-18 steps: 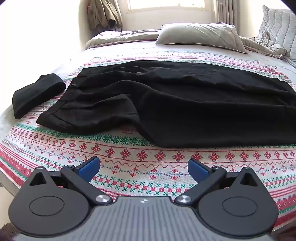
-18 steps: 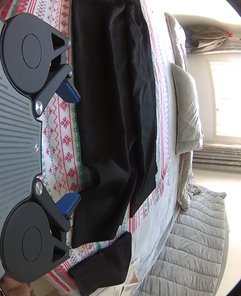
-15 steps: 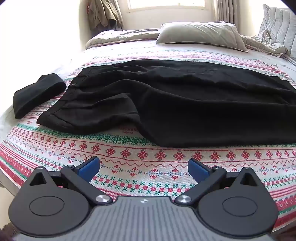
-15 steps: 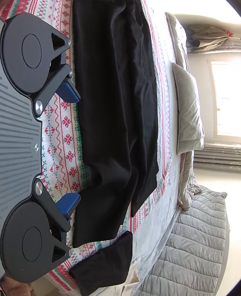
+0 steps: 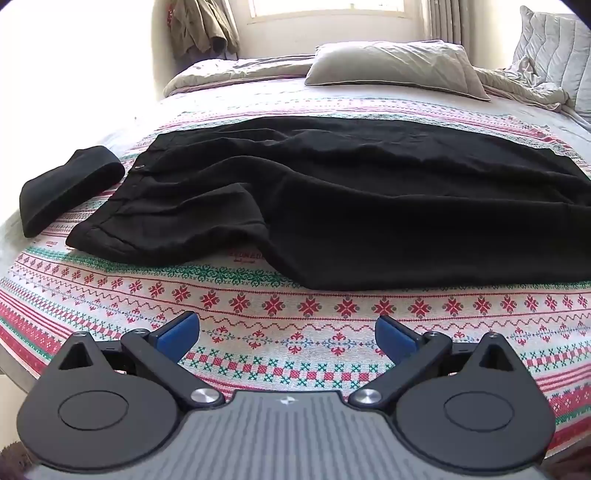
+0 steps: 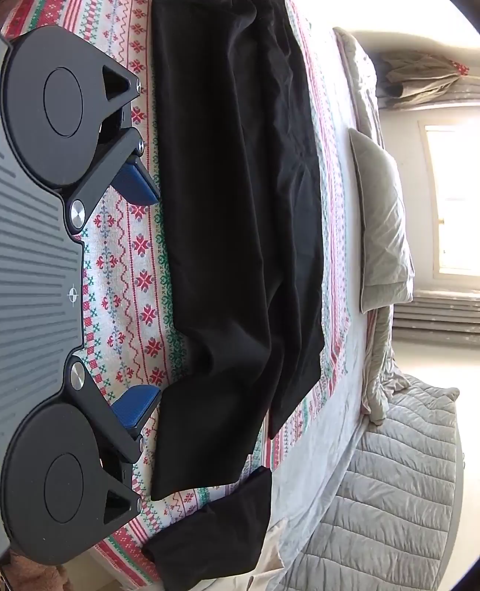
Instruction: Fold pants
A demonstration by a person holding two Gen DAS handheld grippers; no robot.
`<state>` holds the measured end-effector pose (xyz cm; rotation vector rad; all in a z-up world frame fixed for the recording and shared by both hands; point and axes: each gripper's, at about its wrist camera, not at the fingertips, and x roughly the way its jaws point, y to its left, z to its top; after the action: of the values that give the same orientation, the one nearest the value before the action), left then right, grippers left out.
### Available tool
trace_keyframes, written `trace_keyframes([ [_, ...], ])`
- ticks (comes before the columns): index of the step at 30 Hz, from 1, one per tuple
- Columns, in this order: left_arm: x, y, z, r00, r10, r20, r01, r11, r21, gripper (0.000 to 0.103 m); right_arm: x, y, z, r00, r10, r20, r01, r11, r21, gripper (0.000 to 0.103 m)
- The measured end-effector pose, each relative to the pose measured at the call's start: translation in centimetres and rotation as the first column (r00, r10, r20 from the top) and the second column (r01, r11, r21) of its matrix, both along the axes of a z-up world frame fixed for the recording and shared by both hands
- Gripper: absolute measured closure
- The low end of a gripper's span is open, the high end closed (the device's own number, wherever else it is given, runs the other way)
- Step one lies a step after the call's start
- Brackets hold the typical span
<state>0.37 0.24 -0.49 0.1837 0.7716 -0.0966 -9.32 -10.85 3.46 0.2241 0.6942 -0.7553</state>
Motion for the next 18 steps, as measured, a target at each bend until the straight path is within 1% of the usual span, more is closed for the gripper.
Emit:
trace_keyframes([
  [18, 0.17, 0.64, 0.14, 1.000, -0.014, 0.002, 0.014, 1.000, -0.015, 0.000, 0.02, -0.13, -0.20, 1.000, 0.004, -0.005, -0.004, 1.000, -0.003, 0.000],
])
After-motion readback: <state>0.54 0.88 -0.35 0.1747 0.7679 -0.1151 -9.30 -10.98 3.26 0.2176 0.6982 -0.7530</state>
